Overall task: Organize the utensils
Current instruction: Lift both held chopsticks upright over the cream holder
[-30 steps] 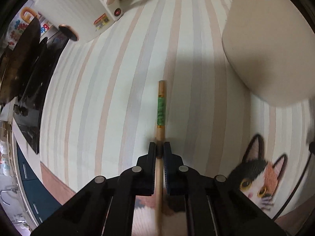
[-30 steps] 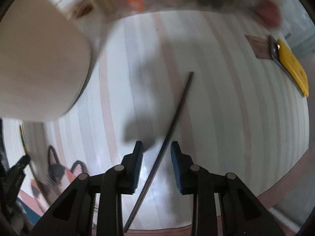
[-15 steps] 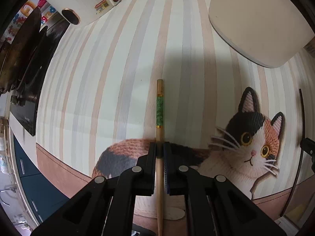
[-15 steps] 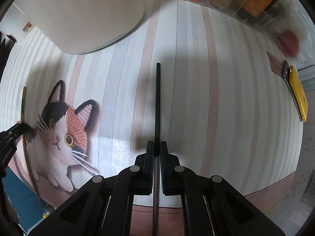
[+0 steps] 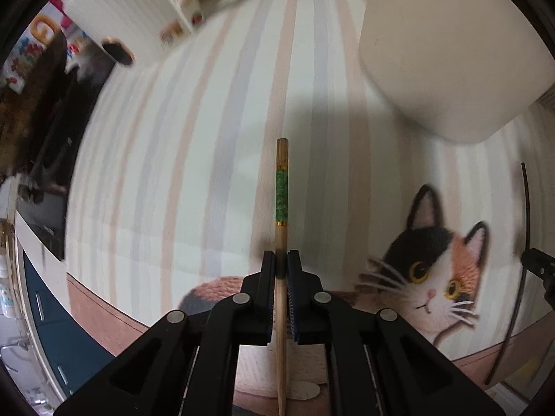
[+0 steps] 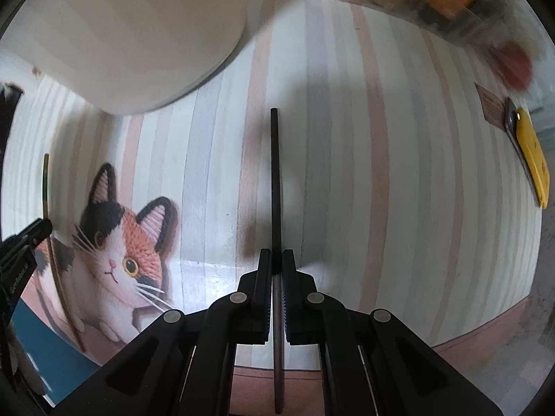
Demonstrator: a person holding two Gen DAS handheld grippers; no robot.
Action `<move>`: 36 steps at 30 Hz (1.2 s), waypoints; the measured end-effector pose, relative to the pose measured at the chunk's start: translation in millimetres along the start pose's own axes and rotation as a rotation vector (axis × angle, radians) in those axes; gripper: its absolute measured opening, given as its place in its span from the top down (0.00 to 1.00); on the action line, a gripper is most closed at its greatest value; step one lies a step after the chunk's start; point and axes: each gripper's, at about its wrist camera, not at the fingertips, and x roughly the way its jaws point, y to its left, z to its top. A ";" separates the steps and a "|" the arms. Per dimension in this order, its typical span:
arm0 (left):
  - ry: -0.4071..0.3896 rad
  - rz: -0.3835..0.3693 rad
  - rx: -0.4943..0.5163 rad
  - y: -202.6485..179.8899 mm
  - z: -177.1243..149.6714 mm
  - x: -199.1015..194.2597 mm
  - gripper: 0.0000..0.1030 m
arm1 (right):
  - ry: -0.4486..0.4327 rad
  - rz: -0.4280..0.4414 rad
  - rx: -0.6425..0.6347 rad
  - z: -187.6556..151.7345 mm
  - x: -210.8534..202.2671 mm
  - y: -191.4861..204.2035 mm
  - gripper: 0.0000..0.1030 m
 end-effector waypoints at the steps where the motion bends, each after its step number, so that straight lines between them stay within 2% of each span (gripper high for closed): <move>1: -0.021 -0.002 0.001 -0.5 0.7 -8.2 0.96 | -0.035 0.014 0.016 -7.5 -7.8 -9.4 0.95; 3: -0.083 -0.019 0.004 -0.6 2.5 -33.4 0.96 | -0.100 0.032 0.035 -14.7 -22.1 -14.8 0.95; 9: -0.202 -0.076 -0.009 -0.7 2.4 -85.0 0.96 | -0.256 0.028 0.016 -35.0 -55.0 -16.3 0.95; 14: -0.268 -0.099 -0.007 9.6 6.2 -105.7 0.96 | -0.363 0.039 0.015 -36.1 -105.2 -30.5 0.95; 17: -0.314 -0.105 -0.015 15.1 7.4 -121.9 0.96 | -0.414 0.050 0.027 -44.5 -123.8 -26.1 0.95; 25: -0.422 -0.120 -0.045 29.5 16.7 -160.7 0.96 | -0.580 0.058 0.046 -25.3 -185.8 -36.0 0.95; 36: -0.565 -0.213 -0.094 50.4 37.3 -232.4 0.96 | -0.684 0.181 0.098 -16.9 -287.9 -48.9 0.95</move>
